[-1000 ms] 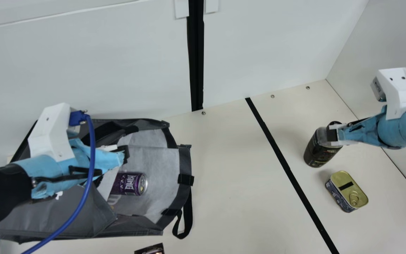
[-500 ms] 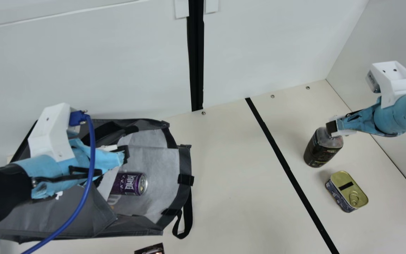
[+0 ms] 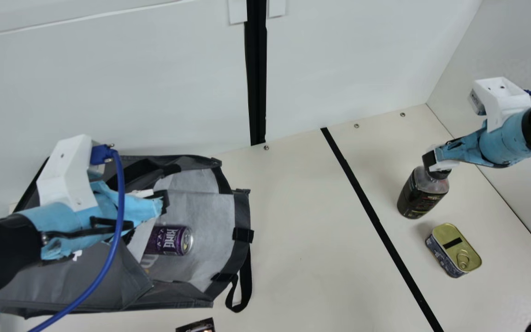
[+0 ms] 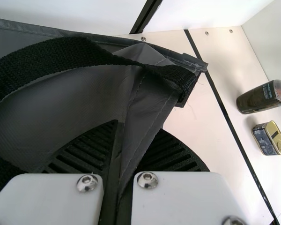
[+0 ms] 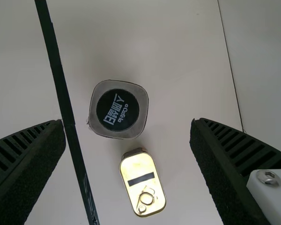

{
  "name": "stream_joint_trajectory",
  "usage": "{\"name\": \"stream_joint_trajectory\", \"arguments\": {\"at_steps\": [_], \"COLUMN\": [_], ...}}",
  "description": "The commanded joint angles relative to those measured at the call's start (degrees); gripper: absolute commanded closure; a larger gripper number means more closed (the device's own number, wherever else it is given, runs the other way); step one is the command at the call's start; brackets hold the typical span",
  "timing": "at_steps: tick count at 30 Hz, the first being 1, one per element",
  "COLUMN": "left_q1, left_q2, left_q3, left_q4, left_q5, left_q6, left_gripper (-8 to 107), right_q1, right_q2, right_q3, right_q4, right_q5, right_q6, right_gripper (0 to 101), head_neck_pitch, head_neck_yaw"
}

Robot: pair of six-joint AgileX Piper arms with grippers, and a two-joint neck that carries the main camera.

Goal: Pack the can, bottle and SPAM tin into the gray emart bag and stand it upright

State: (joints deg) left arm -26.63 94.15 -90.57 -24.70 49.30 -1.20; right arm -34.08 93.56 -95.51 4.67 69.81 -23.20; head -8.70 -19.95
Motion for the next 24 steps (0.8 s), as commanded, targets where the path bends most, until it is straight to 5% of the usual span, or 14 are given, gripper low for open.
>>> {"name": "stream_joint_trajectory", "arguments": {"at_steps": [1,24], "left_q1": [0.0,0.0], "left_q2": [0.0,0.0], "left_q3": [0.0,0.0], "left_q4": [0.0,0.0], "left_q5": [0.0,0.0], "left_q6": [0.0,0.0], "left_gripper": [107,107], "right_q1": [0.2,1.69], "right_q2": [0.87,8.4], "right_q3": [-0.4,-2.93], "right_q4": [0.07,-0.03], "right_q5": [0.1,0.1], "right_q6": [0.06,0.42], "right_gripper": [6,6], "head_neck_pitch": [-1.3,-1.3], "head_neck_yaw": [-0.05,-0.05]}}
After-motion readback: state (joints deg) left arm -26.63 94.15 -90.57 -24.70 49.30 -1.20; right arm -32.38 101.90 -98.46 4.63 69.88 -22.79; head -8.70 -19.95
